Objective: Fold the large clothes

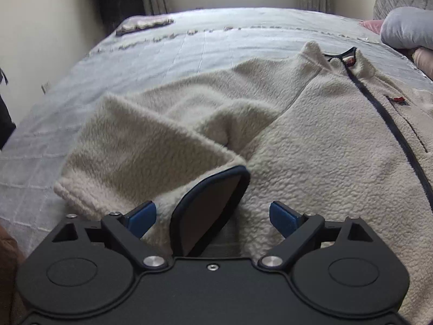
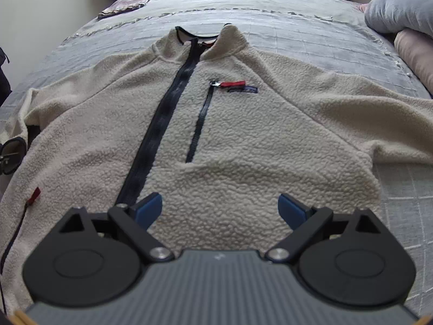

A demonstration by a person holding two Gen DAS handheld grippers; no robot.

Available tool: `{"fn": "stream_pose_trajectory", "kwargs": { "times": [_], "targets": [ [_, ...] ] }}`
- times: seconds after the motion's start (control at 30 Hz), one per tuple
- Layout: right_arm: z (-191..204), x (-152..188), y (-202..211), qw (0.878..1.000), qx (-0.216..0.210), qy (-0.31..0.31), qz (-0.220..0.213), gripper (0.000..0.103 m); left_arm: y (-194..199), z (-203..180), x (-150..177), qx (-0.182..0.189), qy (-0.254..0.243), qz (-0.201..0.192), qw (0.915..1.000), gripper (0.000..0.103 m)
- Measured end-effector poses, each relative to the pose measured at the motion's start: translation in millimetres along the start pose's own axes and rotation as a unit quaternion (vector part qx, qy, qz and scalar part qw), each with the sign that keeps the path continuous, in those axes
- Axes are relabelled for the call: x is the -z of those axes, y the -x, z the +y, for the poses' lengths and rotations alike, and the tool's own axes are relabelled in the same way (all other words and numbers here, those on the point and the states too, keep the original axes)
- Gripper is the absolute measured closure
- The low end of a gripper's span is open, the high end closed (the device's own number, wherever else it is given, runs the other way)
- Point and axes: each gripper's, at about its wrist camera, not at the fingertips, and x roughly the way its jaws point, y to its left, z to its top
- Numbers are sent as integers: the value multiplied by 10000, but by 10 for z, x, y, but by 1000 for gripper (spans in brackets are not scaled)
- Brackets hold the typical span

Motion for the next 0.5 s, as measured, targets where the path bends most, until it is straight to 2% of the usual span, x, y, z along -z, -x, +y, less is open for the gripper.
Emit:
{"fn": "stream_pose_trajectory", "kwargs": {
  "times": [0.1,0.2,0.23,0.3,0.33,0.37,0.43,0.5],
  "targets": [
    [104,22,-89,9999,-29,-14,166,10,-196,185,-9,226,479,265,9982,13],
    [174,30,-170,9995,-30,-15,299,10,-271,294,-51,353,856,213,9955,15],
    [195,30,-191,9995,-28,-9,326,10,-272,302,-68,397,882,175,9952,27],
    [235,21,-225,9993,-17,7,375,10,-264,310,-94,361,892,112,9953,56],
    [251,15,-238,9993,-3,12,384,10,-252,325,-121,300,862,123,9957,76],
    [264,8,-249,9992,12,17,389,10,-224,373,-153,373,903,102,9952,91],
    [286,-5,-261,9992,31,35,401,10,-119,533,-224,445,1064,33,9933,93],
    [298,-14,-253,9991,60,84,405,10,14,769,-332,338,1208,-149,9920,94]
  ]
}}
